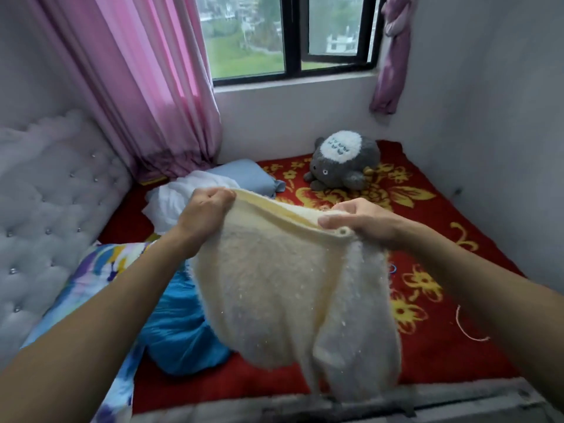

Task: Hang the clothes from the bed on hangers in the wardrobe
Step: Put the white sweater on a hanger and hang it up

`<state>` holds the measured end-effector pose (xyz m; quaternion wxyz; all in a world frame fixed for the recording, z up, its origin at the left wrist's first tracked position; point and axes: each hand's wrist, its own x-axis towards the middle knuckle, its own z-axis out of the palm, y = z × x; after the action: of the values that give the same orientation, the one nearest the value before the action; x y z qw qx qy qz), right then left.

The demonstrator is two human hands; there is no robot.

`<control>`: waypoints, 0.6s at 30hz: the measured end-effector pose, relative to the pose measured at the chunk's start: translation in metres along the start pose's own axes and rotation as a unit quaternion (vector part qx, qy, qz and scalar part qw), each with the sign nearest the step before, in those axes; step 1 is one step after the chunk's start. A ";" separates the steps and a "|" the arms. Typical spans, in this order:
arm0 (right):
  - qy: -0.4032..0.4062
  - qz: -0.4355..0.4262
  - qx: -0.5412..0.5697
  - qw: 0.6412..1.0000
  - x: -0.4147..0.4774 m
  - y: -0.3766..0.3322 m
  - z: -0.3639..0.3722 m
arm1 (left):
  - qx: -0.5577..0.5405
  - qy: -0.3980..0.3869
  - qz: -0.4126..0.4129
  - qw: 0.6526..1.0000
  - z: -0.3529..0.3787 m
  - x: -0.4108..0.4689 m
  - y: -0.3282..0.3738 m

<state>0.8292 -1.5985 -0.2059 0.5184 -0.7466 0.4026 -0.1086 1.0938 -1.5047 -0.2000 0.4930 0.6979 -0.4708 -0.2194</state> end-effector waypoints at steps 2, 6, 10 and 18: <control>-0.004 -0.016 -0.044 0.999 -0.026 -0.015 -0.008 | 0.003 0.008 0.021 1.000 -0.007 -0.016 0.022; 0.008 -0.044 -0.086 0.995 -0.060 -0.030 -0.018 | -0.008 -0.018 0.065 0.998 -0.015 -0.038 0.054; 0.061 -0.041 -0.169 0.983 -0.066 -0.011 -0.010 | 0.010 -0.074 0.060 0.995 -0.005 -0.053 0.054; 0.012 0.010 -0.055 0.998 -0.036 0.089 0.052 | 0.056 -0.251 -0.094 0.962 0.019 -0.057 -0.068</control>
<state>0.7925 -1.5497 -0.2962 0.4726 -0.7685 0.4219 -0.0903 1.0830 -1.4597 -0.2777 0.2967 0.6882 -0.5227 -0.4064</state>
